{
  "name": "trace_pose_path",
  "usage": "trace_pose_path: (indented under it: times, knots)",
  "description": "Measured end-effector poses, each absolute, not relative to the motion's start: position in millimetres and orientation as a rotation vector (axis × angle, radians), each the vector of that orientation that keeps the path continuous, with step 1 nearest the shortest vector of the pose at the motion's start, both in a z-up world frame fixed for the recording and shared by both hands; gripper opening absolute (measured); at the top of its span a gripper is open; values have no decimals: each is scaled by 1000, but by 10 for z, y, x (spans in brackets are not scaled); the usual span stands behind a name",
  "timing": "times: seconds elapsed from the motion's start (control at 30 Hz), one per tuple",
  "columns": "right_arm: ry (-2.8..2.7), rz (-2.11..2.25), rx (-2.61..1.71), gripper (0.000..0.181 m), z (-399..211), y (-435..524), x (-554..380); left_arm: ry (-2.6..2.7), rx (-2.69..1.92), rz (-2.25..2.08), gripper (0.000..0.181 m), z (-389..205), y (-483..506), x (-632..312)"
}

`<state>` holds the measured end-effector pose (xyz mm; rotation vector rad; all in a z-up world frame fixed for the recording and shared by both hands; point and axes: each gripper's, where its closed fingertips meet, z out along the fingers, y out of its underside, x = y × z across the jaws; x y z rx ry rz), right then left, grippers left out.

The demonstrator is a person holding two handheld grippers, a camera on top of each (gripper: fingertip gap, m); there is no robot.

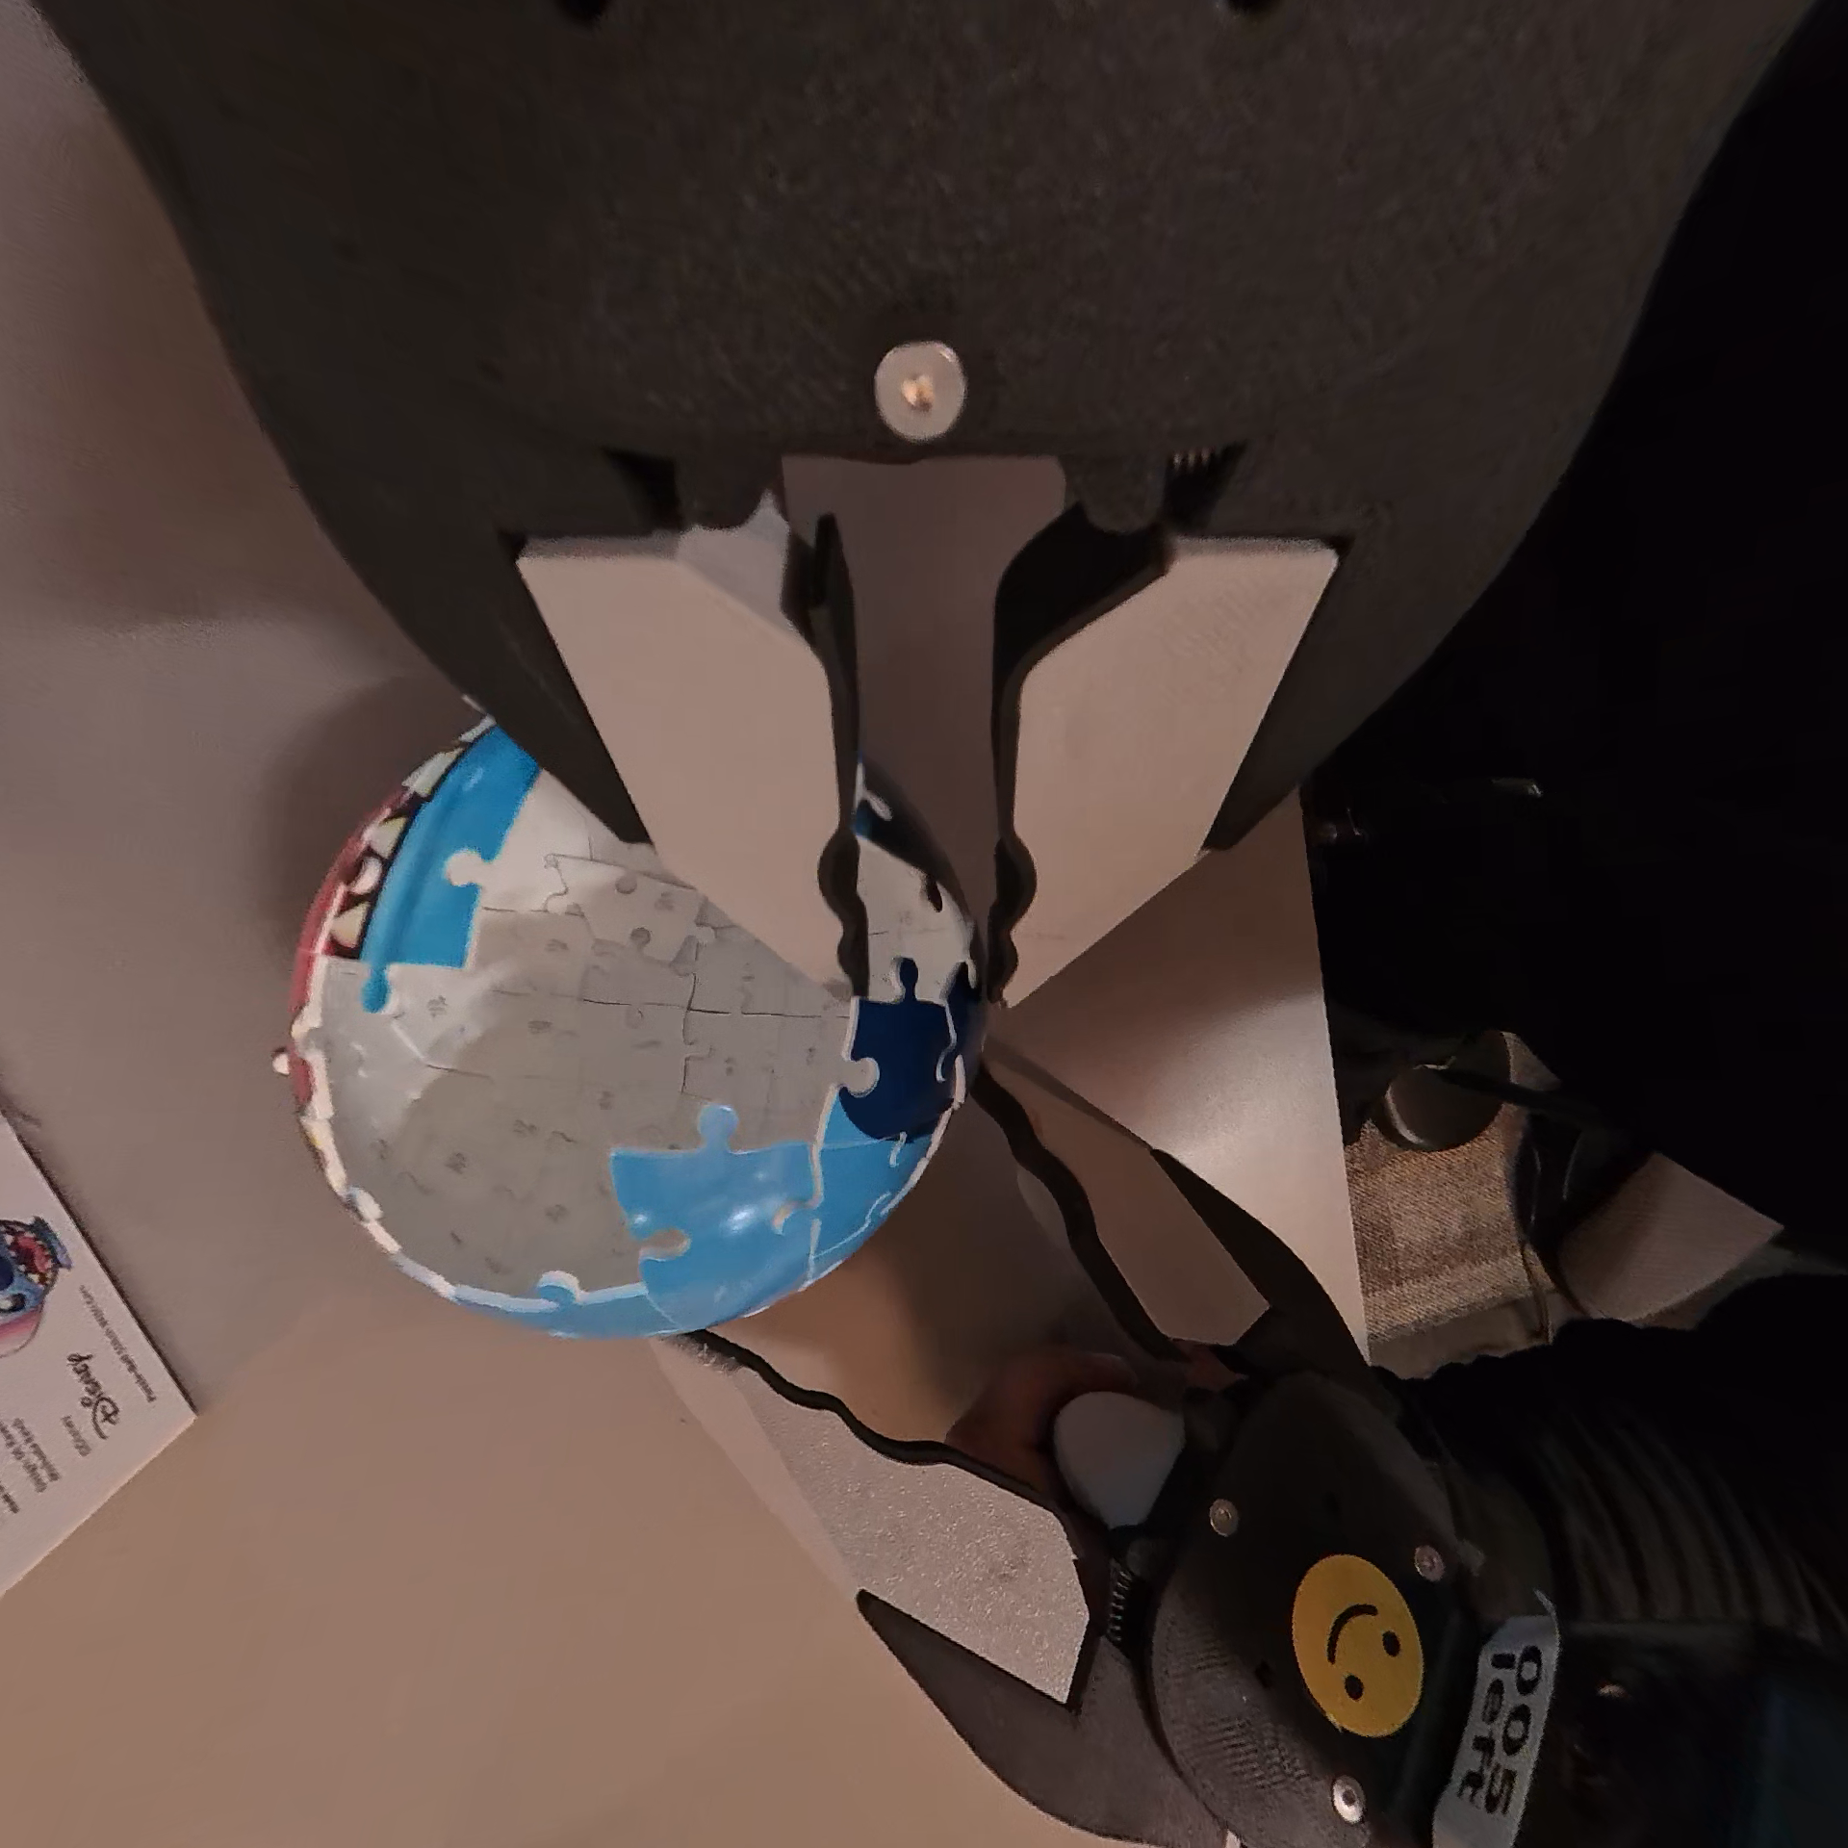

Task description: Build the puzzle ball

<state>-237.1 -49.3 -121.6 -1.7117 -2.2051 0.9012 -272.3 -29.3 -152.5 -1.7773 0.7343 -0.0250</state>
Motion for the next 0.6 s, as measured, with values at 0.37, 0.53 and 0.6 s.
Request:
trace_pose_path:
  times: [0.37, 0.53, 0.6]
  knots:
    - [-2238, 841, -1664, 13, -1301, -546, -2393, 730, -1787, 19, 83, -1567, -302, -2736]
    - [-2274, 653, -1566, 13, -1401, -555, -2397, 744, -1789, 57, 81, -1590, -315, -2745]
    - [-2290, 607, -1541, 12, -1438, -557, -2392, 738, -1802, 33, 78, -1598, -310, -2748]
